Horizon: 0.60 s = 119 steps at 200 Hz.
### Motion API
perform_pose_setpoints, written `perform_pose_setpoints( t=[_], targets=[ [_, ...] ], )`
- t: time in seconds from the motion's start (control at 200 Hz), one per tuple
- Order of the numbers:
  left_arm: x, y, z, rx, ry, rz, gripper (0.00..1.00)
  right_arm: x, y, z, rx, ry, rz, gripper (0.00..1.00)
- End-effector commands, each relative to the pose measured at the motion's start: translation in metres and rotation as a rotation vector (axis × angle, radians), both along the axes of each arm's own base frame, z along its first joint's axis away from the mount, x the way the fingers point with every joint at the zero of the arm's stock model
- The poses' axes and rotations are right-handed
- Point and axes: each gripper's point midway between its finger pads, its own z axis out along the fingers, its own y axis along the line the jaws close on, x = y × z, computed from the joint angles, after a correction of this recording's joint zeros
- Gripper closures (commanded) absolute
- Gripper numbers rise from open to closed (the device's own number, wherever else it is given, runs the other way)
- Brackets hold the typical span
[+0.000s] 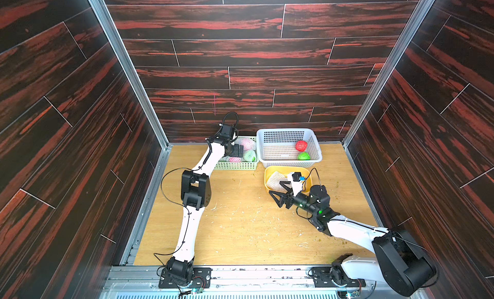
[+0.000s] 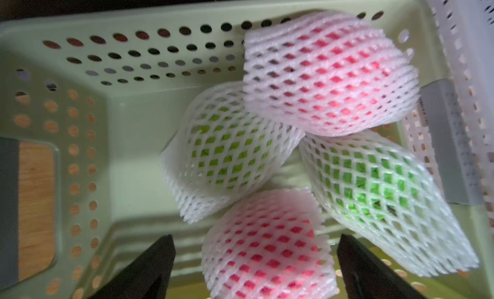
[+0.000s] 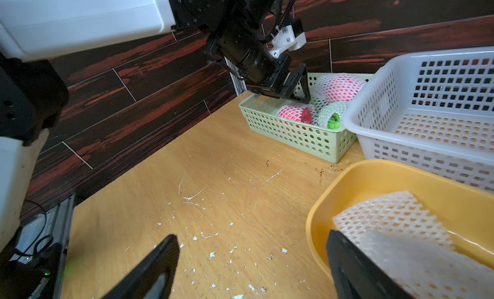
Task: Remove foam nets from apples
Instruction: Pick up the apple from the basket.
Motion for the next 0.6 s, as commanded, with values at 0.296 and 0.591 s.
perform_pose_setpoints(
  t=[0.296, 0.591],
  targets=[
    [-0.024, -0.008, -0.009, 0.036, 0.061, -0.037, 0.00, 0.017, 0.004, -0.013, -0.044, 0.034, -0.039, 0.10],
    [-0.023, -0.007, -0.018, 0.048, 0.064, -0.038, 0.04, 0.020, 0.004, -0.016, -0.049, 0.049, -0.050, 0.10]
  ],
)
